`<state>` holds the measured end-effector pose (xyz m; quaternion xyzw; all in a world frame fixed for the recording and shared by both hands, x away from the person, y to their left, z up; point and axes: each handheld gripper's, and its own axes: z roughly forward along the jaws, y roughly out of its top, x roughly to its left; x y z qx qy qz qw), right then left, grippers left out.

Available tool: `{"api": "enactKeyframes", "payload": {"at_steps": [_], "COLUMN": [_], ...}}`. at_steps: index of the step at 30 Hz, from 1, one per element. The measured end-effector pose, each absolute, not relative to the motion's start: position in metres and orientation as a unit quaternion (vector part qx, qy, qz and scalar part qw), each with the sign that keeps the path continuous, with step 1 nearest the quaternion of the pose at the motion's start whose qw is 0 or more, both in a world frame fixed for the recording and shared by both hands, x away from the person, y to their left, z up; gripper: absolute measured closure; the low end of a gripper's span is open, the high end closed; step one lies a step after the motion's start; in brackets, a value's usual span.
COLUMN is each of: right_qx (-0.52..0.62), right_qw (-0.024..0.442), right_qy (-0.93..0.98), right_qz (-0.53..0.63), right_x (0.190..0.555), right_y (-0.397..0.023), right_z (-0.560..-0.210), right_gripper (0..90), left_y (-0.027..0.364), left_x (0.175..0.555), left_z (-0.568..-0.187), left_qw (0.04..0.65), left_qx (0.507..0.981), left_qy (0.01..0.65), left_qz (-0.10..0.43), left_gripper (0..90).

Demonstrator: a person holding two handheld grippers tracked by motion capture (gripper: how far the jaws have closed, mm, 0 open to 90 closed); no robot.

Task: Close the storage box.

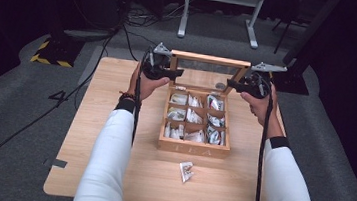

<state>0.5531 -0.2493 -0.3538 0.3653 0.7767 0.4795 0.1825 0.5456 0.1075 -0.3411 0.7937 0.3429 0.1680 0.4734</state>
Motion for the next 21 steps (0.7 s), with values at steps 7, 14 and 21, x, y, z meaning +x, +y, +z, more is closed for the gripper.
{"api": "enactKeyframes", "payload": {"at_steps": [7,14,21], "right_qx": [0.354,0.341,0.327], "right_qw": [0.189,0.194,0.2], "right_qy": [0.775,0.773,0.782], "right_qz": [0.488,0.499,0.492], "right_x": [0.542,0.529,0.514], "right_y": [-0.254,-0.256,-0.255], "right_z": [-0.349,-0.341,-0.339], "right_gripper": [55.8,54.6,52.8], "left_y": [0.107,0.111,0.111], "left_x": [0.534,0.52,0.504], "left_z": [-0.336,-0.33,-0.329], "left_qw": [0.467,0.472,0.465], "left_qx": [0.799,0.8,0.808], "left_qy": [0.332,0.318,0.302], "left_qz": [0.18,0.19,0.198], "left_gripper": [51.4,53.1,53.6]}}
